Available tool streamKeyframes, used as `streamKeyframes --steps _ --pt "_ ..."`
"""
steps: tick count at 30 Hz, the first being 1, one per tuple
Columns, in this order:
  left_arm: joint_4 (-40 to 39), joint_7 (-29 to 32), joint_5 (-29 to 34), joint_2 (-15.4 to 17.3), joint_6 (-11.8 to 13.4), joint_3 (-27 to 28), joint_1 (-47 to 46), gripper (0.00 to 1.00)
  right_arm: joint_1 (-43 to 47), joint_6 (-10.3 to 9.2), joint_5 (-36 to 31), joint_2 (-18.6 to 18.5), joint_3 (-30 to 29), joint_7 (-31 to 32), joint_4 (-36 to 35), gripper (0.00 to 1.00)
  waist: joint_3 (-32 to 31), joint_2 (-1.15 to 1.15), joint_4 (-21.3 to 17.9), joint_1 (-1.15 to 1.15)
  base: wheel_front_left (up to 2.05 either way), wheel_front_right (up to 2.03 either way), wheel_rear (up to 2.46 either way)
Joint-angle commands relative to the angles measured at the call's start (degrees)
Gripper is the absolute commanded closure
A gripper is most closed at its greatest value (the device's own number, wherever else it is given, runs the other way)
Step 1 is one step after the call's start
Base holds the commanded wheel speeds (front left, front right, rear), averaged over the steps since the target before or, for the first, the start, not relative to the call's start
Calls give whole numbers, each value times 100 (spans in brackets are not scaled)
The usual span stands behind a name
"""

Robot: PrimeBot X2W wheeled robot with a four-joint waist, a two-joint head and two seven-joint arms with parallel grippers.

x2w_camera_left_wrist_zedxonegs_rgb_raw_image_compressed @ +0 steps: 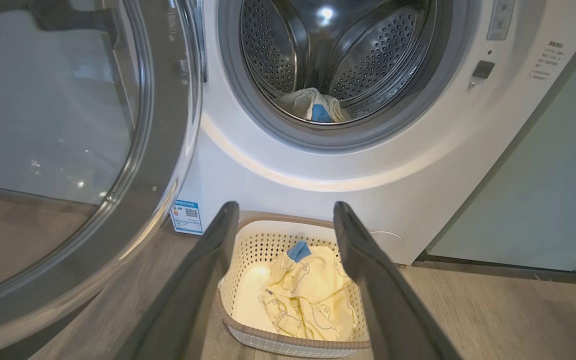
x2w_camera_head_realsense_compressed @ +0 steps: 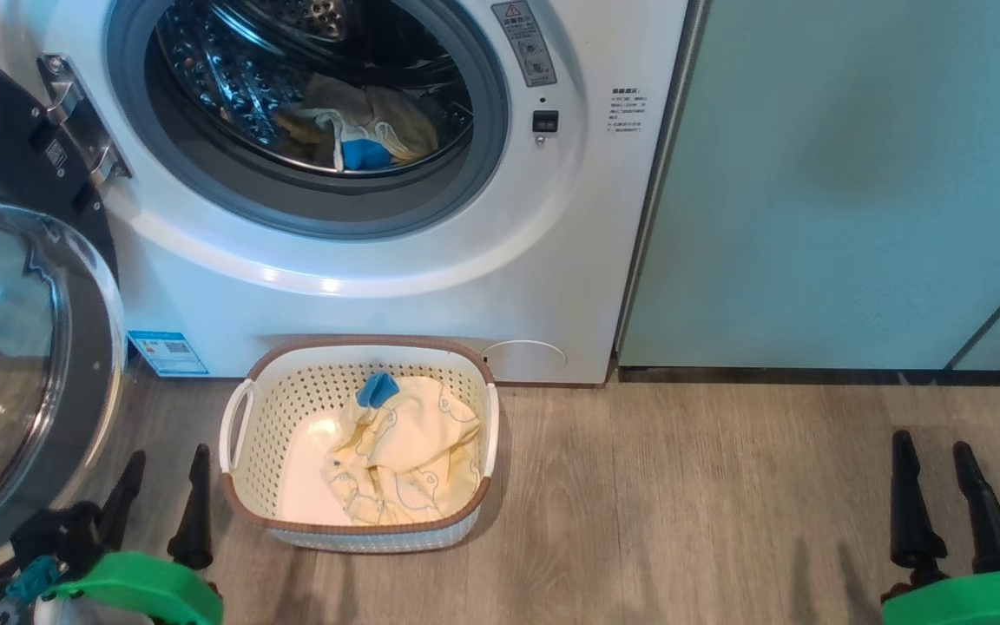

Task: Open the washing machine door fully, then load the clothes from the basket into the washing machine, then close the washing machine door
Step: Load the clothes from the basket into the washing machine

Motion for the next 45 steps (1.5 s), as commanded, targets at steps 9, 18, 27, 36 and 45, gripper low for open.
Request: streamKeyframes --steps 9,18,27,36,45 --pt "266 90 50 56 -43 -40 -487 0 -214 1 45 -78 252 -55 -215 0 70 0 -281 0 0 0 0" --pt "1031 328 -17 89 -132 -434 -1129 0 -359 1 102 -97 356 -55 -304 0 591 0 -794 0 0 0 0" --pt "2033 760 -419 305 -200 -758 -2268 0 -707 1 146 24 327 -55 -370 0 1686 0 -1120 0 0 0 0" --pt "3116 1059 -924 755 -209 -1341 -3357 0 -1153 1 205 155 407 -55 -427 0 2761 0 -1292 0 0 0 0" --pt "3763 1495 -1568 1251 -210 -2125 -4474 0 -1548 1 245 223 462 -55 -475 0 3728 0 -1381 0 0 0 0"
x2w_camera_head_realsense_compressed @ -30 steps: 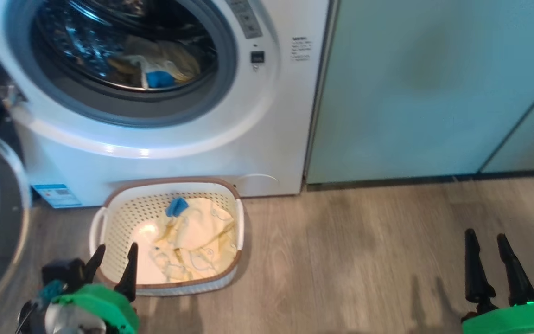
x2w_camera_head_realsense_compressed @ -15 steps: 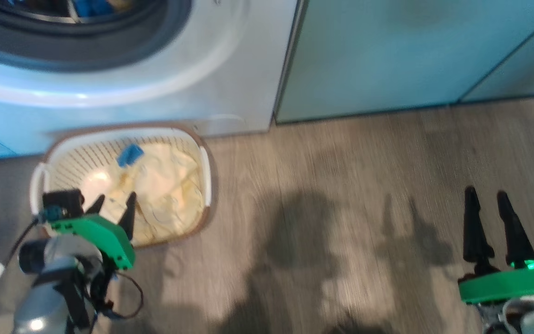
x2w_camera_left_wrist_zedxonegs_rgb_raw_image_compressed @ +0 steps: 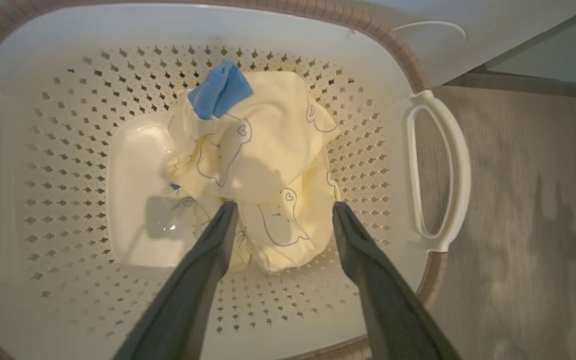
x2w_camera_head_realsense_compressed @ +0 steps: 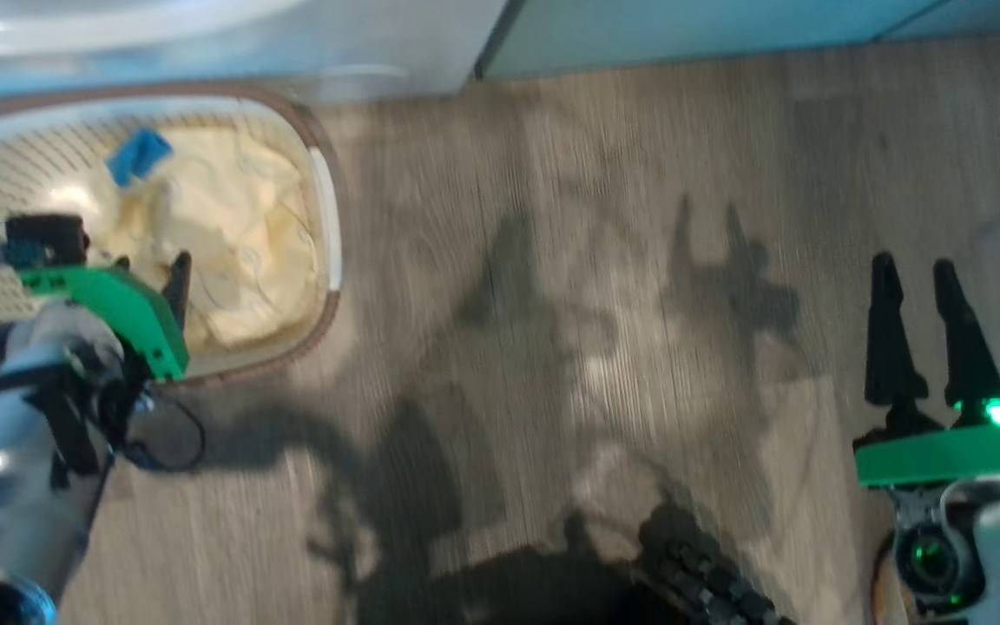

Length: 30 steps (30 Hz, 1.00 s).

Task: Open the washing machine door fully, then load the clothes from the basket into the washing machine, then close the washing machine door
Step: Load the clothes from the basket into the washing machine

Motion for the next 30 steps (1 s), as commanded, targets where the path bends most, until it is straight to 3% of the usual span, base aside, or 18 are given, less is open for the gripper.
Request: streamKeyframes --steps 1,7,15,30 --pt "-22 63 -126 273 -7 58 -137 0 -82 1 67 -37 104 -55 -183 0 394 0 -89 -2 0 0 0" --pt "282 731 -560 504 -7 -506 -733 0 -302 1 75 -22 135 -55 -228 0 860 0 -131 -2 0 0 0" --pt "926 1067 -694 679 -7 -810 -1676 0 -480 1 65 -16 135 -55 -282 0 1336 0 -95 -2 0 0 0" --pt "1507 1389 -524 562 -7 -1706 -2718 0 -485 1 11 -14 228 -55 -276 0 1668 0 -38 -2 0 0 0"
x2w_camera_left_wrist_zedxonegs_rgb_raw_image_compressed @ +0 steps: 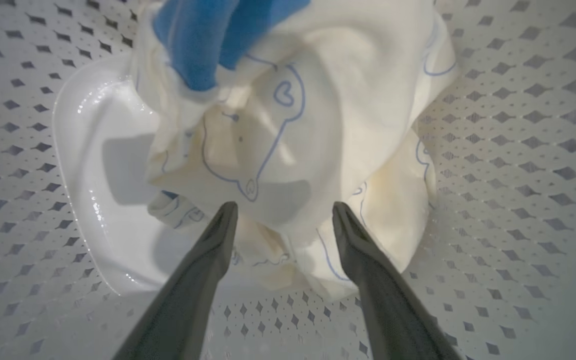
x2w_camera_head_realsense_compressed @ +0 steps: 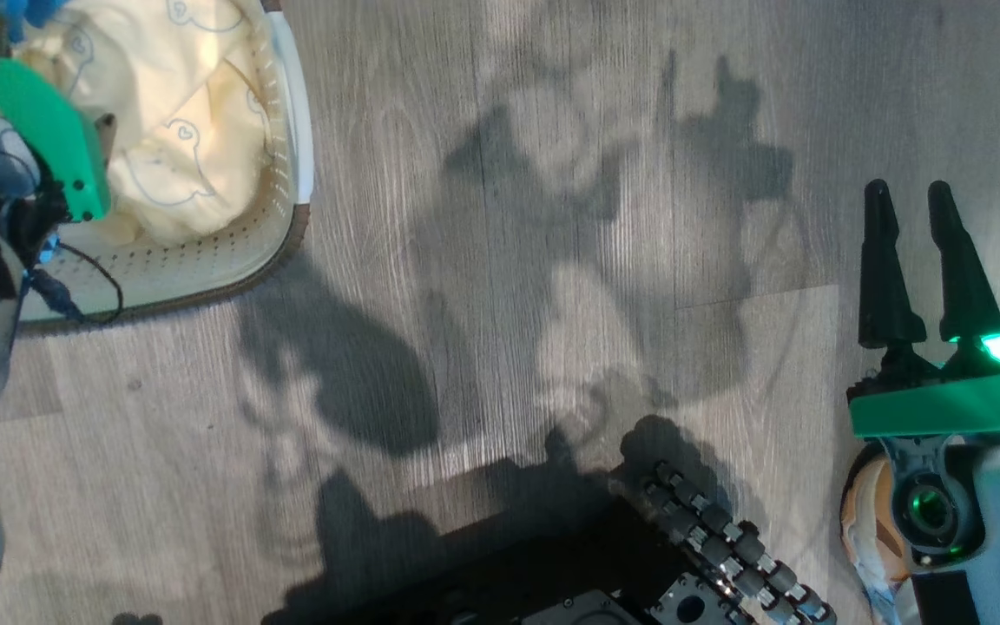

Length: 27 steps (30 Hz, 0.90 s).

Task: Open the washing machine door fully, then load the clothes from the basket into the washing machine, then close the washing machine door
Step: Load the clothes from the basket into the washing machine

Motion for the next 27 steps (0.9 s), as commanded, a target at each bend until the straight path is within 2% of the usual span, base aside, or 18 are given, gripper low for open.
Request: streamKeyframes --steps 1,5,16,27 --pt "-57 5 -24 151 -6 2 -56 0 149 1 -34 -52 58 -55 -145 0 36 0 10 0 0 0 0" --pt "-57 -7 -107 73 -6 -295 -188 0 202 1 -70 -106 34 -55 -160 0 166 0 70 0 0 0 0" --pt "305 -211 -185 -77 -6 -628 -419 0 352 1 -125 -197 -13 -55 -265 0 426 0 229 0 0 0 0" --pt "-70 -670 -549 -237 -6 -1209 -413 0 497 1 -194 -332 -106 -55 -377 0 538 0 365 0 0 0 0"
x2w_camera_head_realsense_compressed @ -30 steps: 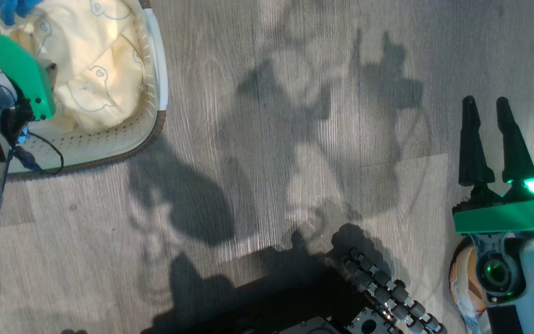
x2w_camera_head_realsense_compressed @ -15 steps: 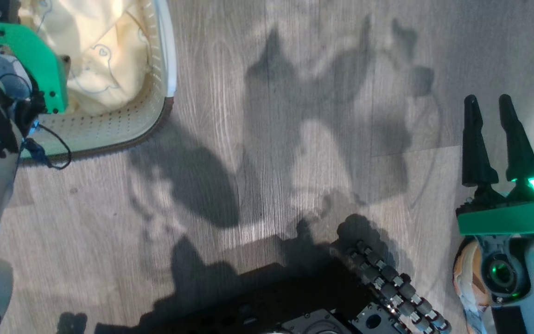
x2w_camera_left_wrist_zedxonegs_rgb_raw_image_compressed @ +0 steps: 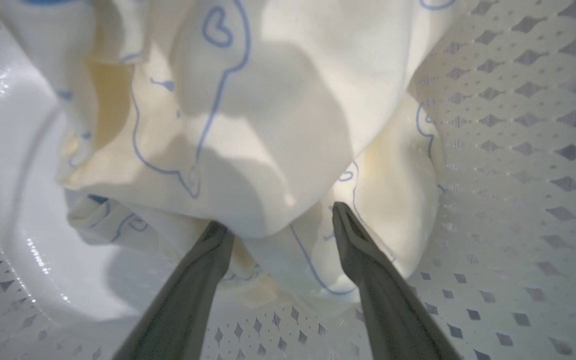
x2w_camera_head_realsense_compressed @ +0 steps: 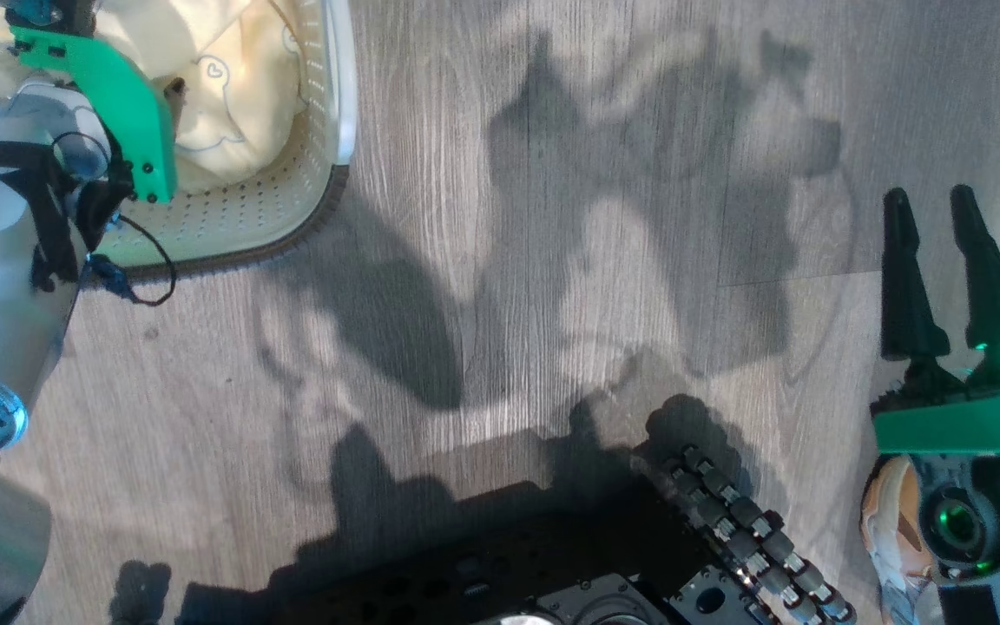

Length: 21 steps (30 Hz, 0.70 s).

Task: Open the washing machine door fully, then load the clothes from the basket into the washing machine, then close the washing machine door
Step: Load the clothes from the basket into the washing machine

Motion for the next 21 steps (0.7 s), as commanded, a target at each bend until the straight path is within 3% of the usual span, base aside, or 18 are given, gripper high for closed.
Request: streamKeyframes --steps 1,3,4,6,7,21 --pt "-76 -45 -74 121 -5 10 -44 0 341 1 -31 -172 29 -55 -144 0 7 0 14 0 0 0 0" --pt "-66 -49 -147 114 -5 -82 -66 2 368 1 -35 -191 7 -55 -159 0 18 0 29 0 0 0 0" --pt "-57 -60 -176 113 -5 -128 -79 36 380 1 -38 -197 -1 -55 -165 0 22 0 35 0 0 0 0" --pt "-59 -131 -204 115 -5 -238 -109 74 405 1 -46 -208 -11 -55 -173 0 28 0 44 0 0 0 0" --pt "-65 -206 -223 120 -5 -280 -124 100 413 1 -49 -213 -14 -55 -174 0 30 0 47 0 0 0 0" --pt "-189 -850 -688 228 -5 -823 -130 100 232 1 -64 -163 14 -55 -128 0 -80 0 56 0 0 0 0"
